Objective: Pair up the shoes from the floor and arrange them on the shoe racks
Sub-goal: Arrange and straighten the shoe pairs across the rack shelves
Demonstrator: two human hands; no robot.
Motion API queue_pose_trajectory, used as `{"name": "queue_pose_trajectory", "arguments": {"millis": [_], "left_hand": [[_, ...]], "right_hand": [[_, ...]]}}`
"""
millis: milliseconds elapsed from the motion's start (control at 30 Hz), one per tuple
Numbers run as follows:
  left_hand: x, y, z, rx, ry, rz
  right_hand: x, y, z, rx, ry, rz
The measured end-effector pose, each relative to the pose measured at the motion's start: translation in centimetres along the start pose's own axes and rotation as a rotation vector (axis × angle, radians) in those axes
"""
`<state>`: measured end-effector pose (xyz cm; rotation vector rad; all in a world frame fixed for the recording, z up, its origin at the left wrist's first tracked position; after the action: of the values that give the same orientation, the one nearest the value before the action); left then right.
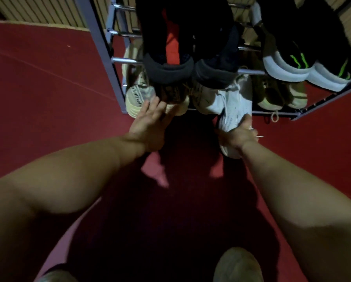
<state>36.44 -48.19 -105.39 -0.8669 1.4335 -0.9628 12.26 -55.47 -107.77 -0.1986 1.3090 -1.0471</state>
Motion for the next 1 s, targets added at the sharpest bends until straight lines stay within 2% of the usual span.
{"name": "queue_pose_trajectory", "arguments": {"millis": [167,333,500,633,800,900,1000], "left_hand": [[-2.1,1.7,0.8,-0.011,-0.017,0.099],[-2.2,2.4,-0.6,0.214,0.061,0.096],[-2.5,1.2,-4.1,0.096,0.346,-0.125],[-2.9,1.7,-6.6,0.067,0.412,-0.119],[-3.7,2.7,-7.2,0.014,0.472,-0.106],[-4.4,4.4,-5.9,-0.018,0.453,0.027],[-5.9,6.4,-4.2,0.004,0.453,0.129]], "right_hand": [[1.5,-0.6,1.2,-0.047,-0.030,-0.022],[0.7,-0.5,0.8,-0.103,-0.039,-0.003],[-1.7,0.2,-3.3,-0.190,-0.066,0.053],[-4.0,2.2,-7.6,-0.433,-0.101,0.143],[-6.9,6.0,-7.0,-0.805,-0.435,0.271],[-8.2,9.0,-4.3,-1.074,-0.619,0.342],[-8.9,10.4,-0.1,-1.205,-0.765,0.295]]}}
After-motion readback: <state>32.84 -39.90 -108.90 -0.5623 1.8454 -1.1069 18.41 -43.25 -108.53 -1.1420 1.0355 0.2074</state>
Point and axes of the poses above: each hand's wrist, its own x-axis towards the middle knuckle, its own y-axis out of the palm, z = x × y, the point moved 10 cm from there along x, towards the middle knuckle, and after that the axes turned 15 degrees about z, right-handed, at the moved point
